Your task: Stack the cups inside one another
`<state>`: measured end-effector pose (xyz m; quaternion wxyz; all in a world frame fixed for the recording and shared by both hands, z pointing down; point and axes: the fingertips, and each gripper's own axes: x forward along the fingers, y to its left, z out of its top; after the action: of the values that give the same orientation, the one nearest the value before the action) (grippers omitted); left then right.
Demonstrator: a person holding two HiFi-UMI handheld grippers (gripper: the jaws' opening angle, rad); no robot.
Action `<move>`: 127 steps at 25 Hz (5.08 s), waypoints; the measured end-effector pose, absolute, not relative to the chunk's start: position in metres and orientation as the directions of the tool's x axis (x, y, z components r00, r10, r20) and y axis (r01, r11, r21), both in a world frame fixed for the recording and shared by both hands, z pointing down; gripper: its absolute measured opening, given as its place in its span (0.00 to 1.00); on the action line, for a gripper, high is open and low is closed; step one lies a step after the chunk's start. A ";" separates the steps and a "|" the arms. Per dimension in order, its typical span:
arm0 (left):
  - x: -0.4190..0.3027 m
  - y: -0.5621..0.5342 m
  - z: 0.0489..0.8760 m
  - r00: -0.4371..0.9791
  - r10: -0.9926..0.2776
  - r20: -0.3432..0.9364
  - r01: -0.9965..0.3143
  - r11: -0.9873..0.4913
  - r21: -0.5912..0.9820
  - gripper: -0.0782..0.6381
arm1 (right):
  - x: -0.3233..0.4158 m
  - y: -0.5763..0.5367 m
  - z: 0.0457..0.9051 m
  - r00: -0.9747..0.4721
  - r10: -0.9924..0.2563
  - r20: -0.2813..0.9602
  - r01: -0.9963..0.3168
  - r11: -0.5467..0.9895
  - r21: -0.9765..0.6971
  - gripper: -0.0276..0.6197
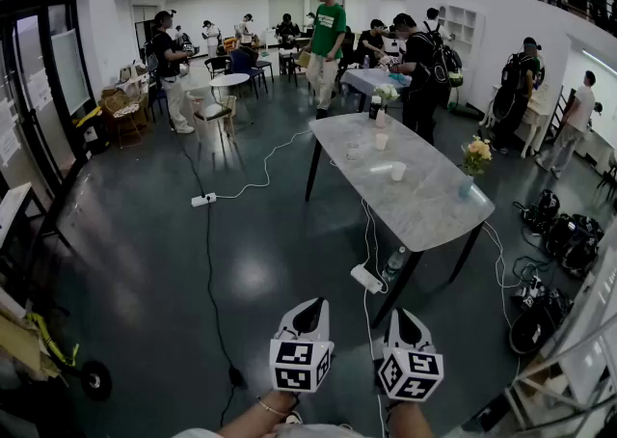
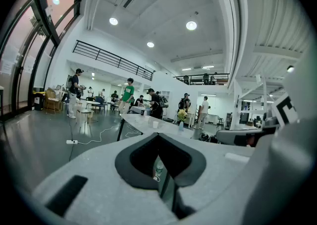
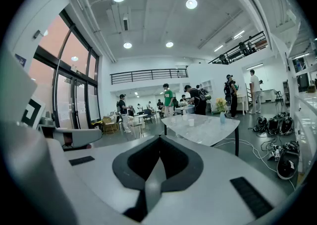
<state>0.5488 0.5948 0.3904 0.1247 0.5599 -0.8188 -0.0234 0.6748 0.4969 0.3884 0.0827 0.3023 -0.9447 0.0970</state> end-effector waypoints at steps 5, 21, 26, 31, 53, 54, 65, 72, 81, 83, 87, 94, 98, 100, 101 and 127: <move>0.543 0.592 0.395 -0.333 -0.925 0.182 -0.916 0.363 0.173 0.10 | 0.671 0.498 0.397 -0.799 -0.558 0.225 -0.593 0.794 -0.136 0.05; 0.483 0.593 0.409 -0.302 -0.933 0.196 -0.928 0.335 0.163 0.10 | 0.634 0.486 0.414 -0.741 -0.622 0.254 -0.666 0.728 -0.161 0.05; 0.458 0.595 0.413 -0.313 -0.929 0.200 -0.922 0.348 0.173 0.10 | 0.614 0.483 0.418 -0.735 -0.623 0.269 -0.671 0.725 -0.155 0.05; 0.436 0.591 0.423 -0.325 -0.922 0.208 -0.914 0.363 0.179 0.10 | 0.594 0.472 0.427 -0.734 -0.617 0.284 -0.670 0.727 -0.154 0.05; 0.312 0.440 0.428 -0.367 -0.898 0.242 -0.904 0.406 0.134 0.10 | 0.464 0.307 0.440 -0.749 -0.566 0.345 -0.639 0.755 -0.147 0.05; 0.310 0.430 0.429 -0.361 -0.900 0.245 -0.907 0.400 0.132 0.10 | 0.462 0.298 0.441 -0.745 -0.569 0.349 -0.643 0.751 -0.150 0.05; 0.271 0.349 0.436 -0.341 -0.901 0.268 -0.916 0.382 0.121 0.10 | 0.427 0.217 0.456 -0.728 -0.572 0.378 -0.662 0.730 -0.172 0.05; 0.249 0.328 0.443 -0.343 -0.896 0.282 -0.911 0.391 0.132 0.10 | 0.405 0.198 0.464 -0.732 -0.559 0.389 -0.654 0.736 -0.175 0.05; 0.204 0.288 0.457 -0.290 -0.912 0.291 -0.923 0.347 0.165 0.10 | 0.372 0.169 0.474 -0.683 -0.590 0.430 -0.698 0.702 -0.145 0.05; 0.187 0.273 0.453 -0.261 -0.924 0.280 -0.934 0.314 0.167 0.10 | 0.361 0.157 0.471 -0.657 -0.621 0.428 -0.725 0.675 -0.134 0.05; 0.143 0.249 0.442 -0.215 -0.941 0.260 -0.953 0.261 0.156 0.10 | 0.323 0.140 0.459 -0.626 -0.666 0.406 -0.762 0.634 -0.135 0.05; 0.060 0.223 0.439 -0.158 -0.956 0.246 -0.966 0.202 0.164 0.10 | 0.244 0.132 0.452 -0.600 -0.706 0.377 -0.791 0.595 -0.143 0.05; 0.027 0.215 0.440 -0.126 -0.959 0.256 -0.969 0.174 0.173 0.10 | 0.214 0.130 0.452 -0.584 -0.717 0.382 -0.806 0.568 -0.167 0.05; 0.008 0.211 0.442 -0.116 -0.959 0.258 -0.970 0.165 0.176 0.10 | 0.200 0.128 0.451 -0.571 -0.726 0.383 -0.816 0.554 -0.166 0.05; -0.001 0.209 0.443 -0.112 -0.960 0.257 -0.971 0.160 0.177 0.10 | 0.193 0.127 0.452 -0.564 -0.731 0.383 -0.821 0.548 -0.162 0.05; -0.088 0.187 0.472 -0.056 -0.950 0.308 -0.978 0.114 0.173 0.10 | 0.120 0.097 0.469 -0.495 -0.765 0.412 -0.866 0.473 -0.162 0.05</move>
<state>-0.0875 0.1867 0.4716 0.1746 0.6645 -0.7255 0.0408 0.1196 0.0974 0.4692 0.1427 0.4817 -0.8464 0.1768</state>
